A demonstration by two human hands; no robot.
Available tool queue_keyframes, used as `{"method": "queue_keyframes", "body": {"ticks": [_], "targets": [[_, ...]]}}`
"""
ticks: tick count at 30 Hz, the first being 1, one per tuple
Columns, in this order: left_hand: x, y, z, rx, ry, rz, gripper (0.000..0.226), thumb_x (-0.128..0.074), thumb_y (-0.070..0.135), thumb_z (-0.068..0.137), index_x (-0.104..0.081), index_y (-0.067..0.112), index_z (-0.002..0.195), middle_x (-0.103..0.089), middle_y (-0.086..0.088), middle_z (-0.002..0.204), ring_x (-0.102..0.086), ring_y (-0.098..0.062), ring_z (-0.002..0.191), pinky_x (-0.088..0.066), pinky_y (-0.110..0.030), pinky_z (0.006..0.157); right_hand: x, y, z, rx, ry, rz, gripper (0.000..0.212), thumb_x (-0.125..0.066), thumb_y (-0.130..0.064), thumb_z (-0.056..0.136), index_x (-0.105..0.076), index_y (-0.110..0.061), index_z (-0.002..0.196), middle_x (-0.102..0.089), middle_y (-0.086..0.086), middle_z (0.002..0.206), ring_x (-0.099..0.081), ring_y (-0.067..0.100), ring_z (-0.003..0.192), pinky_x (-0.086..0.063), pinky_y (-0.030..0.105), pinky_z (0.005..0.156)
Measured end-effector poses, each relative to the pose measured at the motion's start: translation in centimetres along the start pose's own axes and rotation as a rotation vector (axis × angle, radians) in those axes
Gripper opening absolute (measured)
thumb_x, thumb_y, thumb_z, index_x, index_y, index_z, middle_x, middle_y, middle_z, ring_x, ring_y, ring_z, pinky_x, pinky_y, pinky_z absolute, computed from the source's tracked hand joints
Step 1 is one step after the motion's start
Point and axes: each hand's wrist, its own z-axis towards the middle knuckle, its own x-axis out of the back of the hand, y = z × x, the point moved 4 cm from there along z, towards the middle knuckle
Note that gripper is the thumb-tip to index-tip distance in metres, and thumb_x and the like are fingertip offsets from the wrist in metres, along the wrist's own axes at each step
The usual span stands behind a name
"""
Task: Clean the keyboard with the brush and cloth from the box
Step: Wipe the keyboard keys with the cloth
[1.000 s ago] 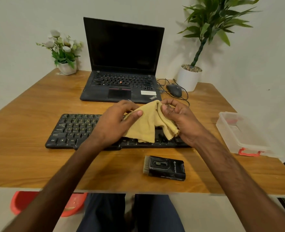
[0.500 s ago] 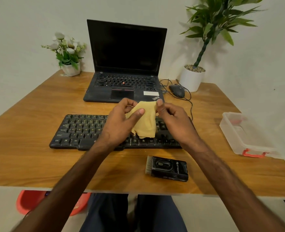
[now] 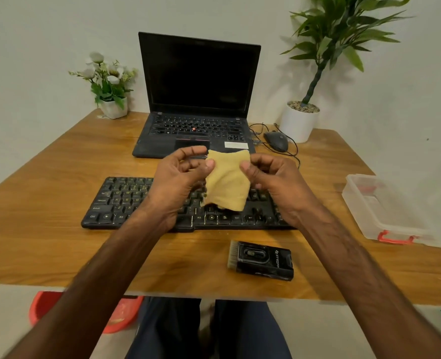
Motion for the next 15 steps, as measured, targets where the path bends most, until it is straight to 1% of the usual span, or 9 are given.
{"method": "queue_keyframes", "body": {"ticks": [2,4,5,7,9,11,12,13,15], "targets": [[0.4,1.1,-0.1,-0.152,0.042,0.116,0.034,-0.069,0.012,0.089,-0.061,0.010,0.122,-0.065,0.006,0.083,-0.063,-0.001,0.077,-0.051,-0.013,0.070,0.5,-0.5,0.2,0.067,0.072,-0.089,0.015,-0.068,-0.017,0.090,-0.072,-0.011,0.103,-0.070,0.000,0.105,-0.065,0.009,0.096,-0.054,0.027,0.079],[1.2,2.1,0.1,-0.301,0.089,0.233,0.031,-0.066,0.019,0.094,-0.060,0.012,0.123,-0.060,0.005,0.089,-0.058,-0.006,0.081,-0.053,-0.020,0.079,1.0,-1.5,0.6,0.144,0.140,-0.177,0.016,-0.069,-0.021,0.090,-0.071,-0.010,0.101,-0.064,-0.003,0.117,-0.059,0.009,0.110,-0.055,0.030,0.084],[1.5,2.5,0.3,-0.355,0.103,0.313,0.030,-0.064,0.023,0.095,-0.059,0.015,0.123,-0.060,0.006,0.095,-0.057,-0.008,0.086,-0.054,-0.025,0.082,1.2,-1.9,0.8,0.153,0.159,-0.170,0.014,-0.067,-0.021,0.091,-0.071,-0.011,0.100,-0.064,-0.004,0.117,-0.059,0.008,0.110,-0.055,0.027,0.082],[1.9,2.4,0.9,-0.431,0.073,0.582,0.033,-0.061,0.032,0.097,-0.056,0.020,0.127,-0.060,0.005,0.114,-0.058,-0.008,0.101,-0.054,-0.032,0.089,1.5,-2.4,1.3,0.112,0.168,-0.086,0.011,-0.060,-0.022,0.096,-0.068,-0.014,0.095,-0.068,-0.006,0.100,-0.063,0.006,0.094,-0.054,0.024,0.077],[1.9,1.0,1.2,-0.432,-0.061,0.960,0.048,-0.053,0.049,0.095,-0.050,0.023,0.135,-0.053,0.002,0.134,-0.051,-0.011,0.119,-0.048,-0.039,0.101,2.0,-1.9,1.9,0.069,0.202,-0.047,0.014,-0.056,-0.027,0.099,-0.063,-0.020,0.089,-0.066,-0.008,0.086,-0.063,0.009,0.082,-0.054,0.028,0.073],[2.0,-1.3,1.1,-0.370,-0.222,1.313,0.076,-0.035,0.074,0.089,-0.037,0.023,0.146,-0.041,-0.002,0.150,-0.040,-0.017,0.135,-0.036,-0.045,0.113,2.4,-0.6,2.7,0.020,0.210,-0.099,0.014,-0.057,-0.037,0.097,-0.061,-0.023,0.095,-0.067,-0.005,0.097,-0.066,0.017,0.088,-0.059,0.040,0.072],[2.1,-2.5,0.9,-0.335,-0.280,1.430,0.089,-0.024,0.083,0.085,-0.030,0.023,0.151,-0.033,-0.003,0.157,-0.033,-0.020,0.141,-0.030,-0.048,0.117,2.6,0.0,3.0,0.005,0.197,-0.181,0.017,-0.060,-0.038,0.096,-0.059,-0.023,0.104,-0.066,-0.004,0.106,-0.067,0.020,0.094,-0.060,0.042,0.073],[2.3,-3.6,0.7,-0.301,-0.319,1.519,0.099,-0.016,0.088,0.080,-0.021,0.023,0.155,-0.024,-0.004,0.162,-0.025,-0.022,0.147,-0.022,-0.052,0.120,2.8,0.5,3.3,0.027,0.184,-0.315,0.024,-0.063,-0.036,0.094,-0.058,-0.022,0.113,-0.064,-0.003,0.114,-0.065,0.018,0.099,-0.059,0.036,0.074],[2.6,-5.1,0.8,-0.247,-0.366,1.641,0.111,-0.005,0.093,0.073,-0.003,0.022,0.158,-0.007,-0.005,0.166,-0.008,-0.023,0.152,-0.008,-0.056,0.122,2.9,0.4,3.7,0.226,0.179,-0.683,0.033,-0.067,-0.023,0.092,-0.056,-0.017,0.122,-0.061,-0.002,0.120,-0.057,0.011,0.105,-0.051,0.024,0.081]]}}
